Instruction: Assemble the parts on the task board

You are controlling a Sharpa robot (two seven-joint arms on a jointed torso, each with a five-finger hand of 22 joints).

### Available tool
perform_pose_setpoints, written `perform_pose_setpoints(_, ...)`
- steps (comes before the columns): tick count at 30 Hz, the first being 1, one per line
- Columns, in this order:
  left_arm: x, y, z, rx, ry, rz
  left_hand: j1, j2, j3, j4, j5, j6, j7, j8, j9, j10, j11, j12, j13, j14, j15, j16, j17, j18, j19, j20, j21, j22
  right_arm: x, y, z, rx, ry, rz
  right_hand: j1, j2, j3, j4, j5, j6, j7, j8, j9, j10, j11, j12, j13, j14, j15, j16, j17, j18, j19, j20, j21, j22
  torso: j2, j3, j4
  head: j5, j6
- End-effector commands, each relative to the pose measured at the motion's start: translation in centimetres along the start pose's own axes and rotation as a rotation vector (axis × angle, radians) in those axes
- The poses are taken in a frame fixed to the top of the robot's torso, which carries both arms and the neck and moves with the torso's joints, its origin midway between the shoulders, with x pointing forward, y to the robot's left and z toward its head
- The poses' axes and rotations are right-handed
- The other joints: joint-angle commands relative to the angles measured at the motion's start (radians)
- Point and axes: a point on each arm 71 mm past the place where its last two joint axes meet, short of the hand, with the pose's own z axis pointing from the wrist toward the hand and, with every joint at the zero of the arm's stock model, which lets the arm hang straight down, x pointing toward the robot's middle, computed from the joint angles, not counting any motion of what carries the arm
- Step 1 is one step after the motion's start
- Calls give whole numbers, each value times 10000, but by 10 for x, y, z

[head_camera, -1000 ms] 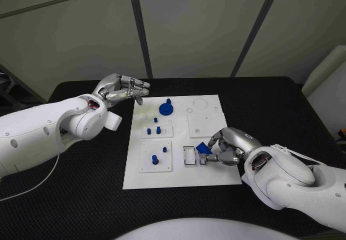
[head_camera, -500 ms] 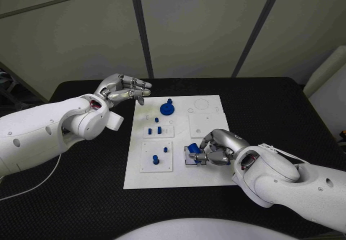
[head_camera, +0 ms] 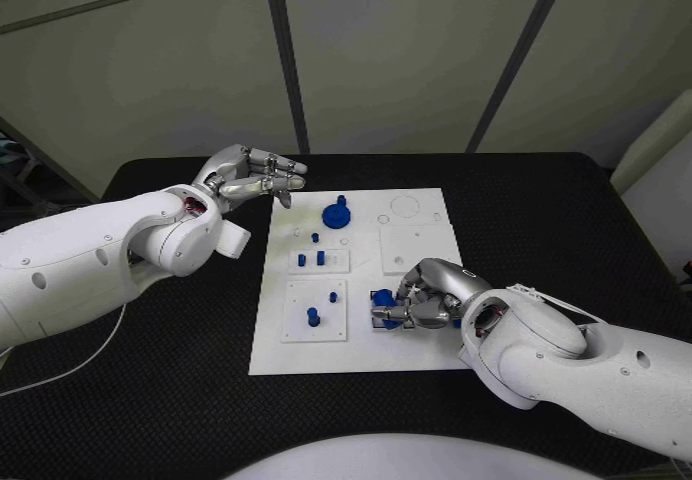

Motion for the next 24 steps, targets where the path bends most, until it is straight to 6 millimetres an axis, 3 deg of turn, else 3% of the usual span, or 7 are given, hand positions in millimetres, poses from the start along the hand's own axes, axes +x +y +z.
perform_pose_setpoints(1, 1, -1, 0, 10, 123, -54, -16, 62, -62, -4, -21, 75, 12, 27, 0, -60, -21, 42, 4, -61, 17, -65, -12, -101, -87, -12, -53, 13, 0, 0, 1, 59, 13, -146, -276, -177, 71, 20, -503, -115, 10, 89, 35, 420, -73, -59, 1626, 1039, -81, 41, 2634, -39, -46, -57, -43, -36, -4, 1, -8, 13, 0)
perform_pose_setpoints(7, 1, -1, 1, -2, 118, -52, -15, 69, -64, -9, -17, 70, 13, 25, -2, -76, -20, 55, 0, -65, 16, -67, -22, -100, -92, -13, -58, 16, 0, 0, 2, 50, -16, -171, -1063, -919, 140, 48, -1968, -270, 38, 203, 155, 367, -49, -167, 1563, 1039, -64, 41, 2634, -22, -94, -46, -113, -115, -8, 3, -9, 3, 2)
perform_pose_setpoints(11, 1, -1, 1, -6, 115, -51, -15, 69, -64, -9, -17, 70, 13, 25, -2, -76, -20, 55, 0, -65, 16, -67, -22, -100, -92, -13, -58, 16, 0, 1, 2, 0, -41, -154, -1344, -1117, 76, 52, -2252, -318, 46, 240, 192, 353, -41, -199, 1547, 1039, -57, 41, 2634, -16, -108, -38, -136, -138, -11, 5, -10, 2, 14)
perform_pose_setpoints(16, 1, -1, 1, -13, 118, -51, -15, 69, -64, -9, -17, 70, 13, 25, -2, -76, -20, 55, 0, -65, 16, -67, -22, -100, -92, -13, -58, 16, -1, 3, 0, -102, -113, -151, -1447, -1118, 79, 53, -2314, -334, 48, 261, 211, 344, -39, -220, 1534, 1039, -53, 41, 2634, -14, -114, -34, -146, -146, -8, 6, -17, -15, 25)
perform_pose_setpoints(24, 1, 0, 0, -26, 115, -50, -15, 69, -64, -9, -17, 70, 13, 25, -2, -76, -20, 55, 0, -65, 16, -67, -22, -100, -92, -13, -58, 16, -4, 3, -4, -261, -274, -207, -1393, -947, 225, 41, -1975, -315, 32, 337, 263, 366, -49, -195, 1569, 1039, -57, 41, 2634, -19, -98, -31, -136, -117, -11, 13, -20, -35, 37)
